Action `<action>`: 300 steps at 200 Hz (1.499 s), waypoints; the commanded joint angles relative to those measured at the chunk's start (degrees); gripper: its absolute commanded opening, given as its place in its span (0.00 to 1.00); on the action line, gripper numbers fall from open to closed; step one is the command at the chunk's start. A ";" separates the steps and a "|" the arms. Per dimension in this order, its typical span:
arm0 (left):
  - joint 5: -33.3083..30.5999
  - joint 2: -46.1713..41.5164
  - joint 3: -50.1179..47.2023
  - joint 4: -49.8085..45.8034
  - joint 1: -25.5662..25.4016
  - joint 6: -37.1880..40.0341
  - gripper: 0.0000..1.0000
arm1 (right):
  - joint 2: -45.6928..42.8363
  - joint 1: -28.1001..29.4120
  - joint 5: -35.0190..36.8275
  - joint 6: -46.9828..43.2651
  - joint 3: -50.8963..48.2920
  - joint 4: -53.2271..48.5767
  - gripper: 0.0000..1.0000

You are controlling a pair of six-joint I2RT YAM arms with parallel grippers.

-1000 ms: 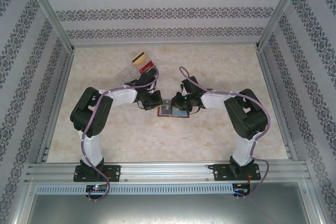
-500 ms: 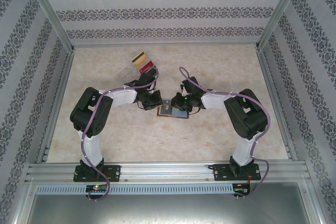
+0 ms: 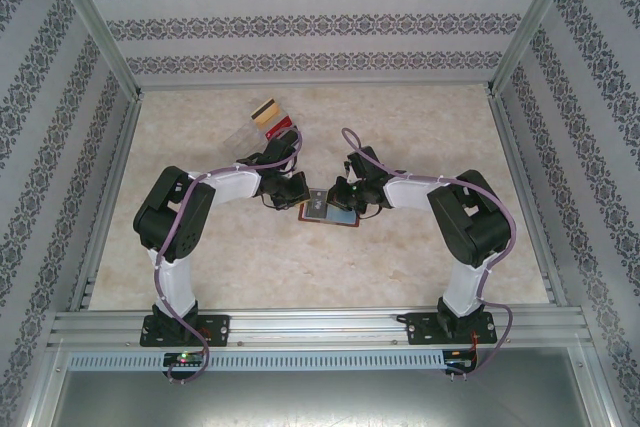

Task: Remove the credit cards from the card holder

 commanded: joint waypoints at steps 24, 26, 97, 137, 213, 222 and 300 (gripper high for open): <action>0.12 2.06 -1.62 -0.85 -0.64 0.07 0.05 | -1.19 0.36 -3.98 0.65 -0.79 6.44 0.14; 0.13 2.01 -1.67 -0.88 -0.61 0.07 0.05 | -1.11 0.41 -4.01 0.77 -0.92 6.64 0.14; 2.69 2.09 -1.84 0.10 -0.68 0.42 0.07 | 0.13 1.04 -3.65 1.41 0.10 7.11 0.13; 1.72 1.07 -1.47 -1.09 -0.68 1.17 0.09 | -0.92 0.73 -1.26 -0.10 0.29 3.77 0.00; -0.20 -0.70 0.50 -4.45 -0.73 3.20 0.28 | -5.19 -2.07 -0.19 -1.47 -3.00 2.50 0.00; 0.01 -0.62 0.62 -4.37 -0.68 3.40 0.28 | -5.19 -2.18 -0.15 -1.43 -3.24 2.45 0.00; -0.06 0.00 0.12 -4.07 -0.69 3.41 0.20 | -1.67 -0.58 -4.07 0.06 -1.53 0.88 0.12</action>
